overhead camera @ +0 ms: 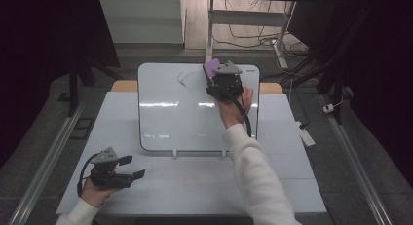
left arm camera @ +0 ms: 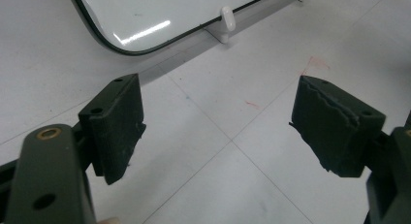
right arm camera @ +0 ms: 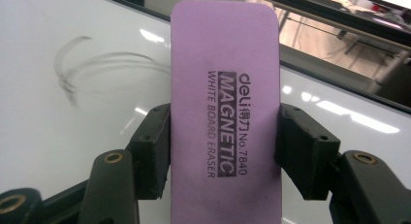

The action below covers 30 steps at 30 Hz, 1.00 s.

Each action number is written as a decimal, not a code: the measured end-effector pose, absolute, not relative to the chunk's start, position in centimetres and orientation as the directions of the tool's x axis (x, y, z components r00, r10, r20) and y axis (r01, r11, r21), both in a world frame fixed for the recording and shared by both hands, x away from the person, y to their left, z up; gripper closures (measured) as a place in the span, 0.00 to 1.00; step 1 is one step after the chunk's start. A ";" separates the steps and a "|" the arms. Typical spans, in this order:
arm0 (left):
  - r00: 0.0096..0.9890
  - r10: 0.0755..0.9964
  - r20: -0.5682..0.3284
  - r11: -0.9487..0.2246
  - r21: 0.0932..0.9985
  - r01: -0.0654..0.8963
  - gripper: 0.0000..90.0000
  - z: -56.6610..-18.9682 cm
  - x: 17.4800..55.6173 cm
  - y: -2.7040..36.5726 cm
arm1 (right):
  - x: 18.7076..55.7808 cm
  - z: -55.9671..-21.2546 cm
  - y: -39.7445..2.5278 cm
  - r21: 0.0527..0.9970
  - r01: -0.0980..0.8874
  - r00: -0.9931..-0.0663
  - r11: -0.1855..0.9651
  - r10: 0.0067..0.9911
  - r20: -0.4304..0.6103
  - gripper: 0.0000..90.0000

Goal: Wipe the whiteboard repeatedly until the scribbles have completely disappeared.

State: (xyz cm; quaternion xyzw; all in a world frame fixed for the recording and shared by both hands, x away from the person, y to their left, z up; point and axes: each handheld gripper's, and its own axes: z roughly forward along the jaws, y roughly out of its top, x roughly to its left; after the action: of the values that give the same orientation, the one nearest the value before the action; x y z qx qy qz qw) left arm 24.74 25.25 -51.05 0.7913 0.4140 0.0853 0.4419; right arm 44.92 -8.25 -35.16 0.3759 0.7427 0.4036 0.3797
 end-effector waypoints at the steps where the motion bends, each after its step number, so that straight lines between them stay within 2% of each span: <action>1: 0.643 0.731 -0.231 -0.267 0.770 0.580 0.23 -51.1 24.8 25.2 | 44.9 -35.2 -7.7 0.882 0.246 -0.438 0.401 0.858 -0.268 0.45; 11: 0.648 0.726 -0.231 -0.265 0.775 0.573 0.23 -51.0 24.8 25.2 | 44.1 -36.0 -0.3 0.840 0.221 -0.571 0.495 0.764 -0.300 0.45; 15: 0.644 0.729 -0.232 -0.263 0.774 0.576 0.23 -51.0 24.8 25.3 | 43.3 -36.9 1.3 0.834 0.205 -0.623 0.513 0.725 -0.293 0.45; 17: 0.645 0.728 -0.233 -0.262 0.774 0.576 0.23 -51.0 24.8 25.3 | 43.1 -37.0 1.3 0.828 0.190 -0.626 0.528 0.715 -0.312 0.45; 19: 0.642 0.731 -0.234 -0.261 0.772 0.579 0.23 -51.0 24.8 25.4 | 43.3 -36.7 0.6 0.838 0.220 -0.628 0.500 0.730 -0.271 0.45; 27: 0.641 0.730 -0.235 -0.259 0.773 0.579 0.23 -51.0 24.8 25.5 | 44.7 -35.0 -4.1 0.868 0.245 -0.512 0.431 0.818 -0.261 0.45; 30: 0.641 0.730 -0.235 -0.259 0.774 0.578 0.23 -51.0 24.8 25.4 | 45.0 -34.7 -4.9 0.876 0.254 -0.499 0.410 0.831 -0.245 0.45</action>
State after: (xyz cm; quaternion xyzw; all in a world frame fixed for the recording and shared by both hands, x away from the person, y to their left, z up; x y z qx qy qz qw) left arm 24.80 25.43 -51.04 0.7887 0.4148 0.0854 0.4455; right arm 45.03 -4.91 -34.74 0.3559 0.7625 0.4100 0.3518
